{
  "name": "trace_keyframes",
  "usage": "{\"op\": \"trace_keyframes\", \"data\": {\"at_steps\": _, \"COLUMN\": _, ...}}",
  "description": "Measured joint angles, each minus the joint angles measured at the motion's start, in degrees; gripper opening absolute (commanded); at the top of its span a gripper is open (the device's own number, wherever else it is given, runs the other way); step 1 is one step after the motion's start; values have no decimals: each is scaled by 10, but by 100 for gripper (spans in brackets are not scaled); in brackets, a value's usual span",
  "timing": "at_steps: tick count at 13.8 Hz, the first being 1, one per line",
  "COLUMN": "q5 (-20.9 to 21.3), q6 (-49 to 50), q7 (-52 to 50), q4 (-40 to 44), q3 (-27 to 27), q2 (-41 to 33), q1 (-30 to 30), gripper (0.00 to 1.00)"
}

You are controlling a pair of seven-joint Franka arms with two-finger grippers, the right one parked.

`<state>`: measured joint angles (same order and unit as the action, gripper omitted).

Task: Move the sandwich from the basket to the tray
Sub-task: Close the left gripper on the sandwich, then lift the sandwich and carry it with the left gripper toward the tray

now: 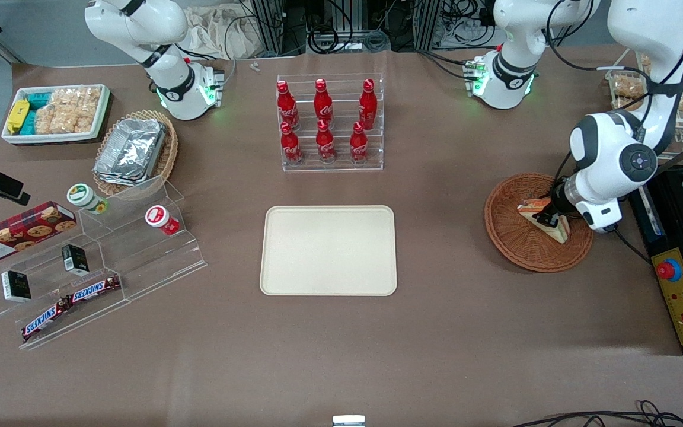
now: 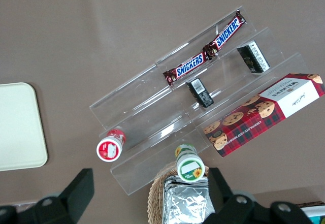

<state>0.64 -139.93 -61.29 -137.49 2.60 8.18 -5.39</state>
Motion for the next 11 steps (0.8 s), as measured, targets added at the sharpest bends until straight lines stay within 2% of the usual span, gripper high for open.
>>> {"op": "trace_keyframes", "data": {"at_steps": 2, "q5": 0, "q6": 36, "q7": 21, "q4": 11, "q3": 0, "q2": -15, "q1": 0, "gripper": 0}}
{"op": "trace_keyframes", "data": {"at_steps": 5, "q5": 0, "q6": 185, "q7": 33, "q4": 85, "q3": 26, "q2": -50, "q1": 2, "gripper": 0}}
{"op": "trace_keyframes", "data": {"at_steps": 8, "q5": 0, "q6": 339, "q7": 33, "q4": 222, "q3": 101, "q2": -62, "q1": 7, "gripper": 0}}
{"op": "trace_keyframes", "data": {"at_steps": 11, "q5": 2, "q6": 396, "q7": 34, "q4": 363, "q3": 203, "q2": -18, "q1": 23, "gripper": 0}}
